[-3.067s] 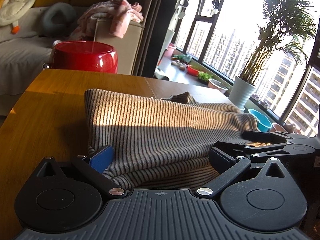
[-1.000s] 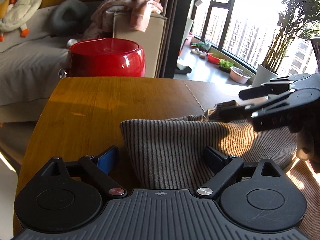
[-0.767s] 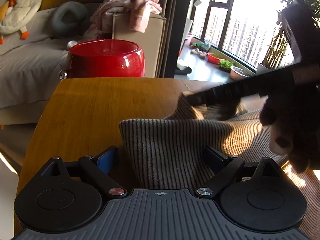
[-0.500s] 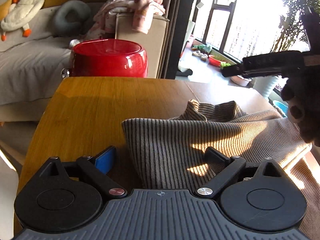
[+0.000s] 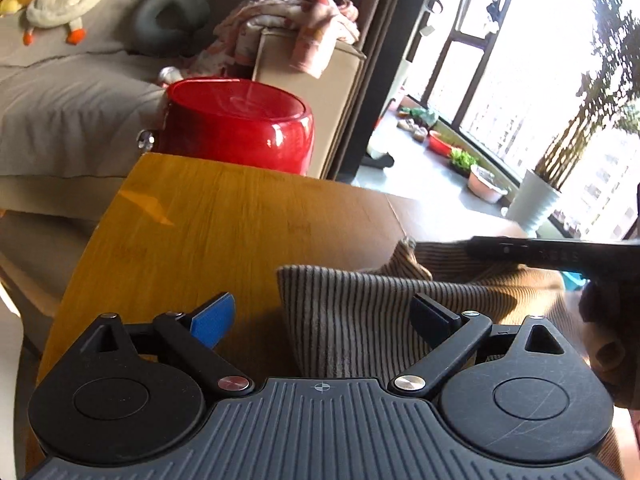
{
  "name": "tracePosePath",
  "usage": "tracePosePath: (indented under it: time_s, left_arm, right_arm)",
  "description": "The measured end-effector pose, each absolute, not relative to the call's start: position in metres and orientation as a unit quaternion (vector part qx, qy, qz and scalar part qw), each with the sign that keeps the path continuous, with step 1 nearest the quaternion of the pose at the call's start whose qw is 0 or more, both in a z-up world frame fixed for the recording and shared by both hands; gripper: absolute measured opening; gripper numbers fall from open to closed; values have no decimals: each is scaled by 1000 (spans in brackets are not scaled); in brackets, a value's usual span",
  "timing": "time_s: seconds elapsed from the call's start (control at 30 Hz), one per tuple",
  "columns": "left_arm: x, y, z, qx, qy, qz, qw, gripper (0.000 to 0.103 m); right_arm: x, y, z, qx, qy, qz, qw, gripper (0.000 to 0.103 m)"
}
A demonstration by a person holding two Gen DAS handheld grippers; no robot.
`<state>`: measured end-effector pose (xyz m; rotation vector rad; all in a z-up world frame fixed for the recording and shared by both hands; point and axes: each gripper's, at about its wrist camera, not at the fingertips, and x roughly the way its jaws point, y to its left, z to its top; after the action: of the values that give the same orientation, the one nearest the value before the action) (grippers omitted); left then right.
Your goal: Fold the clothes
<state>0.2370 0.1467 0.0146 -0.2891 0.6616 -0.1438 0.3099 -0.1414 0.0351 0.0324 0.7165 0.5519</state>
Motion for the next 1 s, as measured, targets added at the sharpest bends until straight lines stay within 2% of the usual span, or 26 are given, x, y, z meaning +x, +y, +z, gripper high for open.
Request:
tracePosePath:
  time_s: [0.1, 0.2, 0.47, 0.6, 0.63, 0.67, 0.7, 0.73, 0.77, 0.83, 0.87, 1.0]
  left_arm:
    - [224, 160, 44, -165, 294, -76, 938, 98]
    - [203, 160, 68, -156, 272, -87, 945, 99]
    - [140, 129, 86, -110, 263, -124, 951, 100]
    - [117, 113, 75, -91, 298, -141, 940, 99]
    - [112, 110, 70, -80, 312, -146, 936, 93]
    - [106, 107, 66, -65, 326, -149, 932, 81]
    - [101, 104, 62, -47, 340, -150, 927, 76]
    - [95, 103, 58, -34, 353, -151, 923, 70]
    - [90, 105, 54, -31, 363, -150, 919, 70]
    - [81, 112, 45, -38, 381, -147, 912, 70]
    - [78, 116, 42, -49, 393, -148, 906, 70]
    - [80, 122, 26, -107, 443, -185, 871, 66]
  right_arm:
    - [287, -154, 76, 34, 314, 299, 900, 5]
    - [233, -157, 69, 19, 328, 327, 886, 5]
    - [87, -165, 50, -20, 363, 401, 841, 6]
    - [36, -165, 38, -61, 361, 405, 838, 7]
    - [28, -167, 40, -70, 357, 405, 839, 8]
    - [23, -174, 45, -71, 351, 405, 841, 8]
    - [19, -183, 52, -67, 342, 400, 848, 10]
    - [17, -194, 60, -57, 331, 379, 862, 18]
    - [15, -205, 69, -47, 320, 358, 876, 25]
    - [18, -229, 80, -18, 296, 288, 911, 66]
    - [19, -239, 81, -8, 290, 258, 922, 70]
    - [38, -257, 53, 55, 345, 226, 910, 71]
